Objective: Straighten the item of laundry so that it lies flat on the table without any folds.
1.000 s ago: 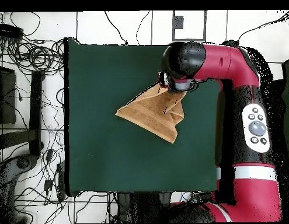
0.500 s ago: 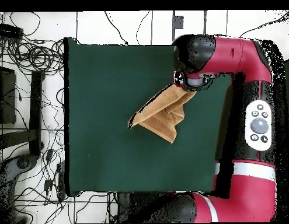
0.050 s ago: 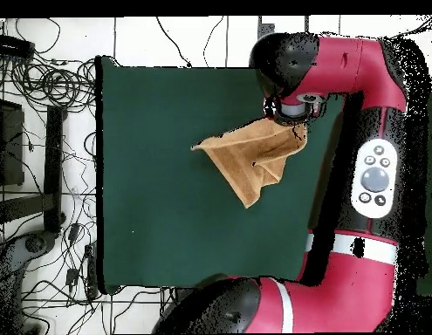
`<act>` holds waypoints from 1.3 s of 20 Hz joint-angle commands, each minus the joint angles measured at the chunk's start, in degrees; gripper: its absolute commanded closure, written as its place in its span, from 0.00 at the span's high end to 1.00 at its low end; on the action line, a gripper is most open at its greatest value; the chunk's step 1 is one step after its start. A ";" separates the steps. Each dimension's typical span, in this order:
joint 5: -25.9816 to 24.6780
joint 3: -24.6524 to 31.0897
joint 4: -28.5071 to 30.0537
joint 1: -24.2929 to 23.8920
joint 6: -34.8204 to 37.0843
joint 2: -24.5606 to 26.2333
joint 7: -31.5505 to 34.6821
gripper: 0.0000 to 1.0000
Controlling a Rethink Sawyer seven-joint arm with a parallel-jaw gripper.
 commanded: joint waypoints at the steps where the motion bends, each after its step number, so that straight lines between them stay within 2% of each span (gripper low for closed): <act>1: -0.12 -0.48 -4.17 3.85 5.09 0.80 11.48 0.00; 4: 4.62 0.32 1.76 3.54 -1.25 -1.23 14.13 0.00; 8: 9.88 0.50 14.31 1.79 -14.51 -4.38 17.51 0.00; 12: 13.70 1.80 28.22 -1.82 -29.46 -7.58 13.12 0.00; 14: 15.58 4.40 34.80 -4.90 -38.73 -8.45 9.31 0.00; 16: 20.11 8.78 41.87 -9.13 -46.22 -9.02 8.26 0.00; 17: 22.65 10.32 44.98 -10.82 -48.19 -9.30 9.21 0.00; 20: 27.22 7.71 50.34 -11.01 -44.42 -11.79 13.07 0.00; 21: 28.62 8.91 51.58 -12.14 -45.24 -11.56 12.14 0.00; 22: 31.10 10.63 53.76 -13.56 -51.09 -11.21 15.43 0.00; 26: 36.44 10.47 55.34 -13.83 -54.69 -10.40 19.94 0.00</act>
